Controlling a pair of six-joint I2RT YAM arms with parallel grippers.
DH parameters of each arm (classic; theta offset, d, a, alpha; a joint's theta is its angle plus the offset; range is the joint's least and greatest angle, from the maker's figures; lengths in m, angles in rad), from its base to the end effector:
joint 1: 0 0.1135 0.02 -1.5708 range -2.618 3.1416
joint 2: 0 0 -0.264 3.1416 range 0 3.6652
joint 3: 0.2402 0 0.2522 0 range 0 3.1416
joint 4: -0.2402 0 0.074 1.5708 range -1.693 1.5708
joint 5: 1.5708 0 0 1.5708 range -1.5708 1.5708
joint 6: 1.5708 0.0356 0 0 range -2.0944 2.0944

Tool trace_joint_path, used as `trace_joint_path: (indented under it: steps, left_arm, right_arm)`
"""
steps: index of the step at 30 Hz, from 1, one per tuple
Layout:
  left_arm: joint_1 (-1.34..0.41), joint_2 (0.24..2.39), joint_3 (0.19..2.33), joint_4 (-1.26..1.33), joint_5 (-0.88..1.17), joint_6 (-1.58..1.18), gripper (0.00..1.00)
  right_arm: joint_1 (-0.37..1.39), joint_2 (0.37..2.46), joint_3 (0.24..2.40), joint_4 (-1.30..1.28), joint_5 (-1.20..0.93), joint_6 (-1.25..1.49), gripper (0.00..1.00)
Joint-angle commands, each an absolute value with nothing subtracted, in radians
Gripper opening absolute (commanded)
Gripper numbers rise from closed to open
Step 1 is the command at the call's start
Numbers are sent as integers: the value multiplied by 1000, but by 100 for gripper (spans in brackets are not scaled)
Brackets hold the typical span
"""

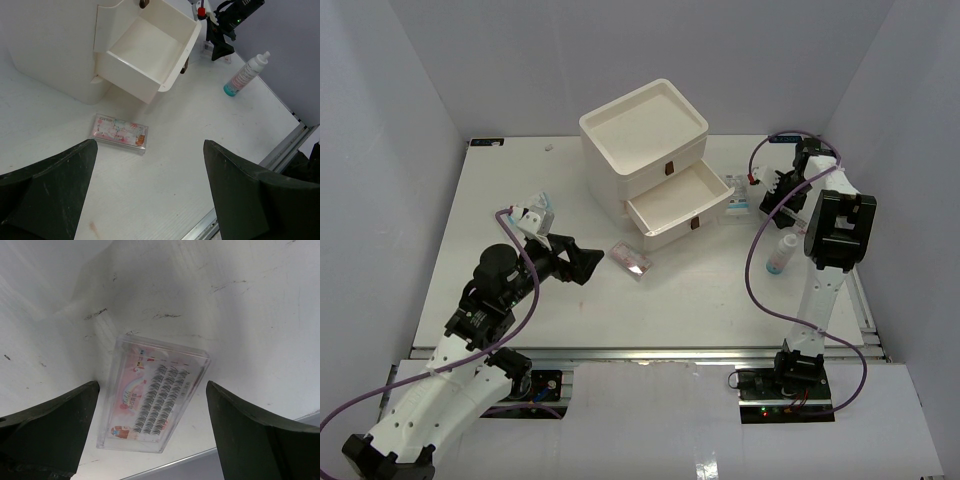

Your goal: Organize the makeup

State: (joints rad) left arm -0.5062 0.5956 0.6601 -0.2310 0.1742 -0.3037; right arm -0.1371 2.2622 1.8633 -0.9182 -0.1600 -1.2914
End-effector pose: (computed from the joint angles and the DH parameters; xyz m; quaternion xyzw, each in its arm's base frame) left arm 0.1278 -0.0779 0.3192 0.1328 0.7510 -0.3145 0.5652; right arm 0.4612 -0.0579 0.1714 -0.5480 0.8231 -0.0227 0.1472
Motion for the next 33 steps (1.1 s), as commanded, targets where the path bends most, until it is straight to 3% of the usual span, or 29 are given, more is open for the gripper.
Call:
trace_joint_path:
  steps: [1,3,8,16,24,30,33]
  left_arm:
    - [-495,599,649,-208,194,-298,98]
    - [-494,600,649,-207,201,-298,98]
    - [-492,597,647,-207,202,-300,98]
    - [-491,593,647,-207,209,-301,98]
    - [-491,587,646,-207,210,-301,98]
    - [-492,586,644,-206,210,-302,98]
    - [-491,587,643,-206,212,-304,98]
  right_arm:
    - [-141,2276,1878,-960,-178,-1273,94]
    - [-141,2277,1887,-960,-179,-1251,98]
    - [-142,2316,1954,-994,-165,-1170,93]
    - [-144,2363,2012,-1092,-164,-1128,98]
    - [-144,2332,1969,-1126,-237,-1121,66]
    - [-144,2274,1898,-1106,-285,-1088,51]
    - [-144,2211,1835,-1067,-309,-1068,48]
